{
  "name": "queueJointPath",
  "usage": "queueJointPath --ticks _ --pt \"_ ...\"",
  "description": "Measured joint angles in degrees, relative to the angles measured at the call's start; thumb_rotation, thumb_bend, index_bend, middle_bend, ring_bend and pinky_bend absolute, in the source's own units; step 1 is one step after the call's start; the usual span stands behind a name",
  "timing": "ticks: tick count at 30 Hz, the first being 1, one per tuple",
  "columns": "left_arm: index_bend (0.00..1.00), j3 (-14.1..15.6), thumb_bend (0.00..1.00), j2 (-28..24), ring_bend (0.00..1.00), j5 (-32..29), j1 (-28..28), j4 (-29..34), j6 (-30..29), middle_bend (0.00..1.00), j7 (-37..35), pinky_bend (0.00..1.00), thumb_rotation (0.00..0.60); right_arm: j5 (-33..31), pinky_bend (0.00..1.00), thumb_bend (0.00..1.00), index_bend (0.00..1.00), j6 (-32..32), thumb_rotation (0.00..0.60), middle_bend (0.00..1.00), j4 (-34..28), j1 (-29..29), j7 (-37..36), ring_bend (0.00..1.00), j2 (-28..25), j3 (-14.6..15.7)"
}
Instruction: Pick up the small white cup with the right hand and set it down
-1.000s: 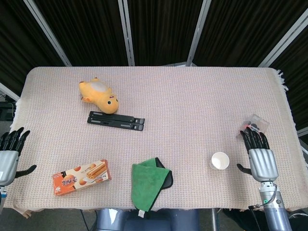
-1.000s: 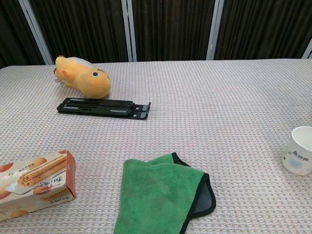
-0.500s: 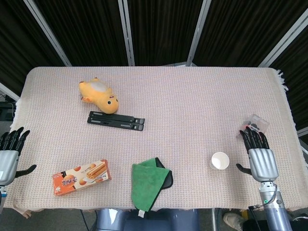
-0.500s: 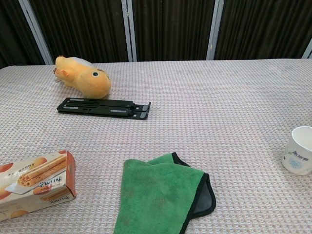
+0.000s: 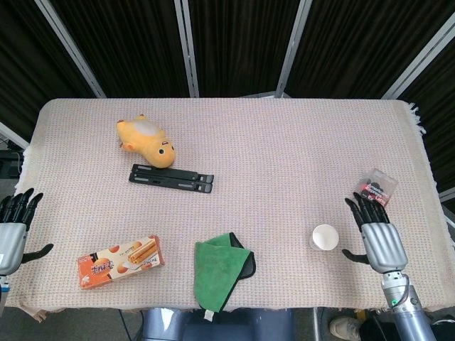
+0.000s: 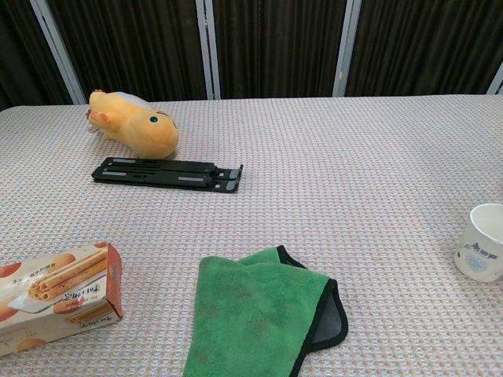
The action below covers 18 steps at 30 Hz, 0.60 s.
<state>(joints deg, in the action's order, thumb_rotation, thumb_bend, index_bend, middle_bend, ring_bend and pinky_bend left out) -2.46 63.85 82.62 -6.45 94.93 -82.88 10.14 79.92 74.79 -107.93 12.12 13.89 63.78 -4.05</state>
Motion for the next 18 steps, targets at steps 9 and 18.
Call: queueJointPath --ticks 9,18 --pt "0.00 -0.03 0.00 0.07 0.00 -0.03 0.02 0.03 -0.05 0.00 0.23 0.00 0.600 4.04 0.00 0.08 0.13 -4.50 0.600 0.00 -6.81 1.39 -0.10 0.00 -3.67 2.94" --pt "0.00 -0.07 0.00 0.08 0.00 -0.09 -0.02 0.03 0.03 0.00 0.28 0.00 0.600 -2.71 0.00 0.09 0.16 -8.27 0.600 0.00 -6.41 4.15 3.22 0.00 -1.08 1.56"
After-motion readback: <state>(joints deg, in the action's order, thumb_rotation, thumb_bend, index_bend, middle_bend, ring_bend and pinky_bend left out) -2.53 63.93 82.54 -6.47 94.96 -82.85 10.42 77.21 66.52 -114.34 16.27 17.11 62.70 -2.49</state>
